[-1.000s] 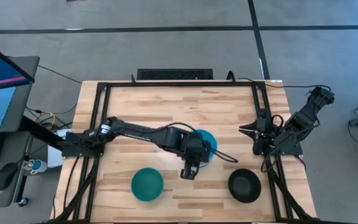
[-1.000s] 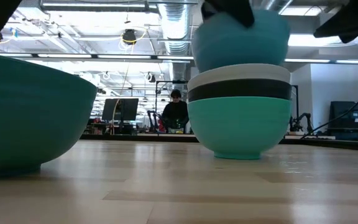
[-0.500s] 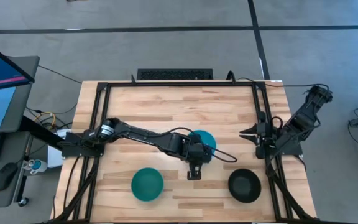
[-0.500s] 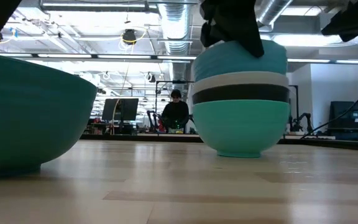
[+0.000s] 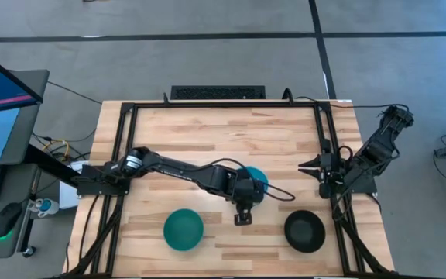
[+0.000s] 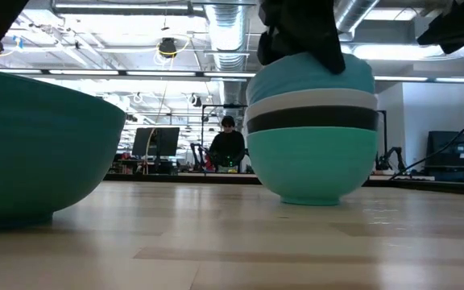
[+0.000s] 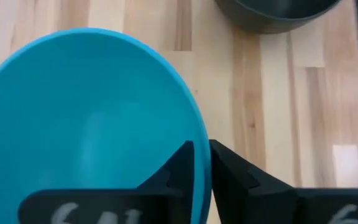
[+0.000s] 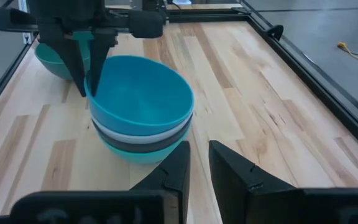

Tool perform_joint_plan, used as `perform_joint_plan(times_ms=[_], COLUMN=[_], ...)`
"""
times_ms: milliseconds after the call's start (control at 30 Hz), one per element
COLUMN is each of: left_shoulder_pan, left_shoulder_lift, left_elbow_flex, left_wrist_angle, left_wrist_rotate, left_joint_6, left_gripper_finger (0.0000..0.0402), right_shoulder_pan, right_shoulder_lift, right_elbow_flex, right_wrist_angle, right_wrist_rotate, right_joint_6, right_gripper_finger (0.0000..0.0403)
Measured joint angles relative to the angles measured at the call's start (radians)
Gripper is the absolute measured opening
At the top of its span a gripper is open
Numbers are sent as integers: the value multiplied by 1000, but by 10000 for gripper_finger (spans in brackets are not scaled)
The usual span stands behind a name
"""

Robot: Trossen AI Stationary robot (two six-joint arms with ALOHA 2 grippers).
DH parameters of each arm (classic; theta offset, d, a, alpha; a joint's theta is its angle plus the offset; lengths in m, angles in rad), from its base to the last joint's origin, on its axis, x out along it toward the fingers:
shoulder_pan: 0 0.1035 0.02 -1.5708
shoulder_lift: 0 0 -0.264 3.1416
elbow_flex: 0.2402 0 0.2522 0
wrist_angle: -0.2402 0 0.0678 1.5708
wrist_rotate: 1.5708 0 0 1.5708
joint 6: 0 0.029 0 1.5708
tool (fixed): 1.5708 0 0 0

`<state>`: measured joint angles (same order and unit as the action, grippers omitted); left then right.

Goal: Nest bowls inside each other
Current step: Stack the blue bowl on the white bowl, then stack the black bowl on the blue bowl

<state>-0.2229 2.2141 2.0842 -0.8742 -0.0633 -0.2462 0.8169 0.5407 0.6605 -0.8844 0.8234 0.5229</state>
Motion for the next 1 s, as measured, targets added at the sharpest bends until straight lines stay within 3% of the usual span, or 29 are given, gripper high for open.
perform_joint_plan(times_ms=[400, 900, 1000], left_shoulder_pan=[32, 30, 27], left_shoulder_lift=[64, 56, 54], left_elbow_flex=[-1, 103, 158], left_wrist_angle=[49, 43, -45], left_wrist_rotate=[-55, -110, -100], left_joint_6=[-91, -125, -126], left_gripper_finger=[101, 105, 105], right_shoulder_pan=[0, 1, 1], right_shoulder_lift=[0, -48, -59], right_elbow_flex=[0, 0, 0], right_wrist_angle=[-2, -3, -2], right_wrist_rotate=[-3, -11, -12], right_joint_6=[-2, -35, -35], right_gripper_finger=[82, 82, 82])
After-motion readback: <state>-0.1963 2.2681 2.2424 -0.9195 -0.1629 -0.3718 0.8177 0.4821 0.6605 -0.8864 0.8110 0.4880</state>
